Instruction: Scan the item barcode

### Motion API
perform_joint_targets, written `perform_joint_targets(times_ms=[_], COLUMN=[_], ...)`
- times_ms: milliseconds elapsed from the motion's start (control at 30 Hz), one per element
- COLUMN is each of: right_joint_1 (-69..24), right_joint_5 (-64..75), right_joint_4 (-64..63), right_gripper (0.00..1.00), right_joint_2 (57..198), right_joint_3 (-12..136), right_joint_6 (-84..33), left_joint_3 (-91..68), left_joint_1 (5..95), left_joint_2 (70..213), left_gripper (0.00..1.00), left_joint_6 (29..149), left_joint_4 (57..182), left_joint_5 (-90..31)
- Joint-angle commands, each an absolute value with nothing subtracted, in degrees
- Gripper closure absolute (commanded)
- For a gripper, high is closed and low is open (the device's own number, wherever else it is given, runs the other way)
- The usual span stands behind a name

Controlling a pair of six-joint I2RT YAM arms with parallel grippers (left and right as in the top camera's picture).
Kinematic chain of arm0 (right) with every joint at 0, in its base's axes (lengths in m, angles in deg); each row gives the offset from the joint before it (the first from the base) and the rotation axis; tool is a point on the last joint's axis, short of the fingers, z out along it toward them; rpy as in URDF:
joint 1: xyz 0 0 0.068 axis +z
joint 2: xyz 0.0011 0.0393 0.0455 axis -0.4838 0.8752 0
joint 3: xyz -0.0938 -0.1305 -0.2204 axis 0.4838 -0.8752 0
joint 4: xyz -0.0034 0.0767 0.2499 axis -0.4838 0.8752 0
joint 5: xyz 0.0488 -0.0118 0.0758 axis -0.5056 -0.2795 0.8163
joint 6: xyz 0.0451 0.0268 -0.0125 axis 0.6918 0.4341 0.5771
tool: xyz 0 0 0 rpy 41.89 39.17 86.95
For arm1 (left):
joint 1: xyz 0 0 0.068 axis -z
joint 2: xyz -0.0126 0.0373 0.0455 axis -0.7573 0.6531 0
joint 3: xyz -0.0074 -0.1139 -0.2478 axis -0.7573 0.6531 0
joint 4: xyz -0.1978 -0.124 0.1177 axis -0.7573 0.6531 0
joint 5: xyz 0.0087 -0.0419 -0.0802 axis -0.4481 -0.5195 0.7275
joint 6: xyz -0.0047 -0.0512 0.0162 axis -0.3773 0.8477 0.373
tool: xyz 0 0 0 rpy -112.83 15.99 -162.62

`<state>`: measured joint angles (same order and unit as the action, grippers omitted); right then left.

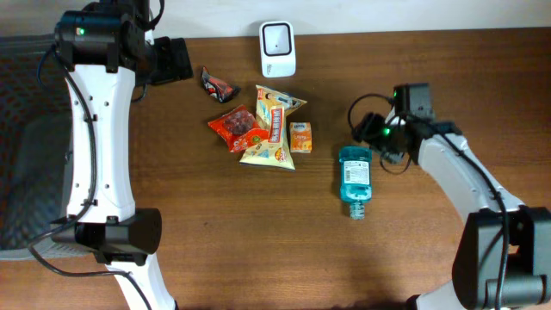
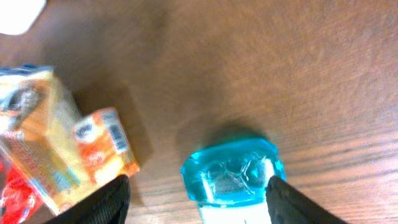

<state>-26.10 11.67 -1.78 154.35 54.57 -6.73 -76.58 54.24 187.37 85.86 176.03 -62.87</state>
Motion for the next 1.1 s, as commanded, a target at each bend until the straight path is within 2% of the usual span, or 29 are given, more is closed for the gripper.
perform_joint_targets(times_ms=[0, 100, 167, 300, 367, 567, 633, 667, 733, 900, 933, 1067], right_joint_1=[-25.95, -25.78, -24.62, -17.27, -14.87, -14.32, -14.32, -14.32, -14.32, -14.32, -14.32, -14.32], right_joint_5=[5.24, 4.68, 4.68, 2.49, -3.94, -6.34, -6.32, -6.27, -6.21, -5.64, -5.66, -5.68], right_joint_4=[9.19, 24.69, 29.06, 22.81, 20.49, 13.96, 11.66, 10.33, 8.05, 8.43, 9.8, 11.49], right_gripper=[0.3, 0.29, 0.23, 0.19, 0.19, 0.18, 0.2, 0.25, 0.26, 0.34, 0.4, 0.42], right_joint_2=[154.44, 154.59, 154.83, 155.07, 156.14, 162.77, 164.95, 165.7, 165.74, 165.74, 165.74, 165.74], right_joint_3=[65.67, 68.4, 66.98, 60.07, 57.34, 53.3, 53.3, 53.3, 53.43, 60.4, 63.18, 67.42], right_joint_6=[-13.33, -16.94, -18.9, -21.42, -18.16, -16.94, -17.16, -17.13, -17.11, -17.11, -17.11, -17.16], left_joint_3=[-76.56, -76.56, -76.56, -76.56, -76.56, -76.56, -76.56, -76.56, -76.56, -76.56, -76.56, -76.56], left_joint_1=[54.41, 54.41, 54.41, 54.41, 54.41, 54.41, 54.41, 54.41, 54.41, 54.41, 54.41, 54.41], left_joint_2=[187.44, 187.44, 187.44, 187.44, 187.44, 187.44, 187.44, 187.44, 187.44, 187.44, 187.42, 187.44], left_gripper=[0.01, 0.01, 0.01, 0.01, 0.01, 0.01, 0.01, 0.01, 0.01, 0.01, 0.01, 0.01], left_joint_6=[86.23, 86.23, 86.23, 86.23, 86.23, 86.21, 86.21, 86.21, 86.21, 86.21, 86.21, 86.21], left_joint_4=[176.1, 176.1, 176.1, 176.1, 176.1, 175.96, 176.07, 176.07, 176.1, 176.1, 176.1, 176.1], left_joint_5=[-62.46, -62.46, -62.44, -62.44, -62.44, -62.48, -62.46, -62.46, -62.46, -62.46, -62.46, -62.46])
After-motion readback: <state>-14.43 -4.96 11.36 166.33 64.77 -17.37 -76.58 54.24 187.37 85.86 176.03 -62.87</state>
